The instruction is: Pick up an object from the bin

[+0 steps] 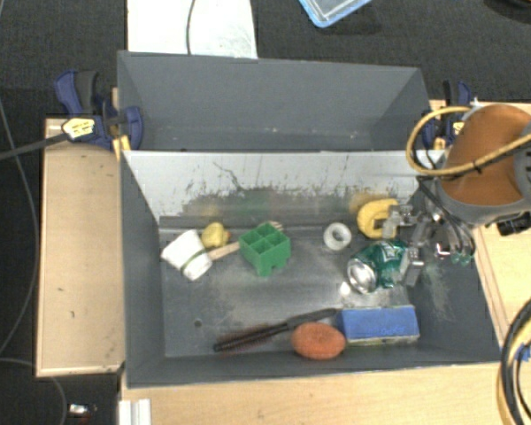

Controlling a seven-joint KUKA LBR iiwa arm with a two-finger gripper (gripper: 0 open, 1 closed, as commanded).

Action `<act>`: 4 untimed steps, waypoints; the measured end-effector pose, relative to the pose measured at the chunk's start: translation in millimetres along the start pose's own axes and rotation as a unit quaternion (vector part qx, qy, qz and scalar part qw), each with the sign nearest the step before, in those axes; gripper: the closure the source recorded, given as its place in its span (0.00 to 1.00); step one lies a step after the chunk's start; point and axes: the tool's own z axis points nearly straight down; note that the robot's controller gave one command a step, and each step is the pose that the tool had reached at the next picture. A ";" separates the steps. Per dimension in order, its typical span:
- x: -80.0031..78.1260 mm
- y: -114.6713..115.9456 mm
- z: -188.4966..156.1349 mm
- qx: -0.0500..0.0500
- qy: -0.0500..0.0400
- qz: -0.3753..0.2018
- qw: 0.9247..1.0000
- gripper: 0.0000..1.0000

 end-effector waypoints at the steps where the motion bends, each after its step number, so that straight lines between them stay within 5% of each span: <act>1: -12.6 -4.8 21.7 -0.001 0.020 -0.036 0.999 1.00; 4: -12.9 -4.6 21.5 -0.001 0.019 -0.040 0.999 1.00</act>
Offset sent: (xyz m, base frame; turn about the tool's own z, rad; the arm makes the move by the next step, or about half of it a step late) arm 0.0000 0.0000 0.0000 0.0000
